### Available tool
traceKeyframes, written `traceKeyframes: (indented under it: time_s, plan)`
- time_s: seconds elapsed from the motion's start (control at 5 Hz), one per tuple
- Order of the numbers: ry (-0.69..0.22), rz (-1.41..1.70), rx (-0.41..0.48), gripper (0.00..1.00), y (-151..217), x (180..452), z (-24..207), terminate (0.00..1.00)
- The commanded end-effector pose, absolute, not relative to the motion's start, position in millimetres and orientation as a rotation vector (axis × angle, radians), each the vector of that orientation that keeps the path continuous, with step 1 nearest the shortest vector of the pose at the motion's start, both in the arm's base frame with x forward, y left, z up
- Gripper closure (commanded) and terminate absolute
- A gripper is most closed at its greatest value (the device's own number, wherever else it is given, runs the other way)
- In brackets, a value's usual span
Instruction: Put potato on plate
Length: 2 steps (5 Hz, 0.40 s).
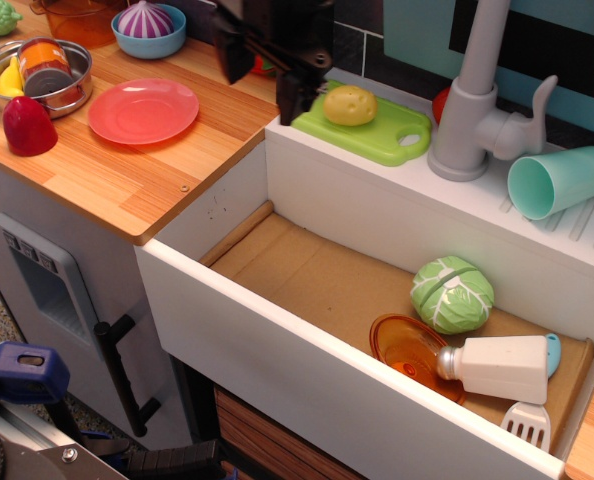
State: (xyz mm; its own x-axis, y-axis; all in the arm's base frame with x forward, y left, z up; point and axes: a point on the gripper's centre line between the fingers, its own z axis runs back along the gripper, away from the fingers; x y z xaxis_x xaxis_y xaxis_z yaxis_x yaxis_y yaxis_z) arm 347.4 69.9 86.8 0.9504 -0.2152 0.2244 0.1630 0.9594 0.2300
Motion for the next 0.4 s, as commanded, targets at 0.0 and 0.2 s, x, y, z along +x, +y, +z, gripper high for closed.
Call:
traceKeyframes:
  time_s: [0.0,0.2]
  plan:
    - [-0.333,-0.27,0.235,0.0,70,388,97,0.0]
    - [-0.374,-0.295,0.25,0.0,64,411,95,0.0]
